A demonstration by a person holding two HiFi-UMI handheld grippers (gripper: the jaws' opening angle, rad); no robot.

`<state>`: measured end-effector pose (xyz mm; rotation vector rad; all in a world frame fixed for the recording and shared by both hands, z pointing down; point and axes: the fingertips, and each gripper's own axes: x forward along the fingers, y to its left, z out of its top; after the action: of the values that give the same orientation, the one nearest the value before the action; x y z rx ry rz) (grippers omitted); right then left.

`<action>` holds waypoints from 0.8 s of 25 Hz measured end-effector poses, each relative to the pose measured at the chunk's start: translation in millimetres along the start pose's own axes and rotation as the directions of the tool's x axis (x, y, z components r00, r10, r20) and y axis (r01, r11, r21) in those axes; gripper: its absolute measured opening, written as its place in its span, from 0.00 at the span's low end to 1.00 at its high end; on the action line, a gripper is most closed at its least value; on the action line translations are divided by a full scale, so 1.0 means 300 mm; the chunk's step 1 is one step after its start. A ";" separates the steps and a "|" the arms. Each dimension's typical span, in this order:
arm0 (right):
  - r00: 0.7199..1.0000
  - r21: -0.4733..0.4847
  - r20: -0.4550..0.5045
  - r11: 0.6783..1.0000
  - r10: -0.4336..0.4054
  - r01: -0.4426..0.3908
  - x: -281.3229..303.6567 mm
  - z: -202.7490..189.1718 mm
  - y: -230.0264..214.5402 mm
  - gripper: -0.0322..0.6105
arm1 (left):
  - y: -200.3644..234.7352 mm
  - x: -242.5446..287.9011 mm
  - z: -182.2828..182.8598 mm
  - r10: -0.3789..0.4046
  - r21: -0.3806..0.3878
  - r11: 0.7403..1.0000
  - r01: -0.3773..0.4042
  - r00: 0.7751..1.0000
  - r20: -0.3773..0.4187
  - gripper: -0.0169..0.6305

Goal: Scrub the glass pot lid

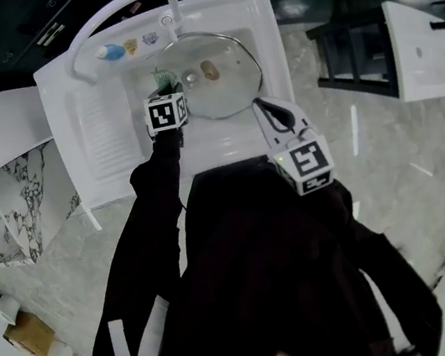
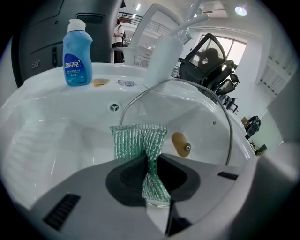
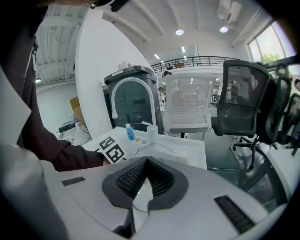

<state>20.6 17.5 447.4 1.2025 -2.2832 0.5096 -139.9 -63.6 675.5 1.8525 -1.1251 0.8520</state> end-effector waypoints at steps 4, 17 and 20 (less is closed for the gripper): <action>1.000 0.007 -0.002 1.000 -0.006 0.006 -0.014 -0.010 -0.030 0.05 | -0.017 0.011 -0.008 0.003 0.013 1.000 -0.003 1.000 -0.018 0.12; 1.000 0.016 -0.002 1.000 -0.017 0.017 -0.051 -0.031 -0.098 0.05 | -0.111 0.062 -0.013 -0.012 0.036 0.999 0.013 0.999 -0.045 0.12; 1.000 0.020 0.001 1.000 -0.020 0.020 -0.059 -0.032 -0.107 0.05 | -0.125 0.058 -0.007 -0.012 0.038 0.999 0.014 0.999 -0.048 0.12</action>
<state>58.6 16.8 447.5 1.2342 -2.2695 0.5252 -99.4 -57.4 680.8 1.8590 -1.0727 0.9122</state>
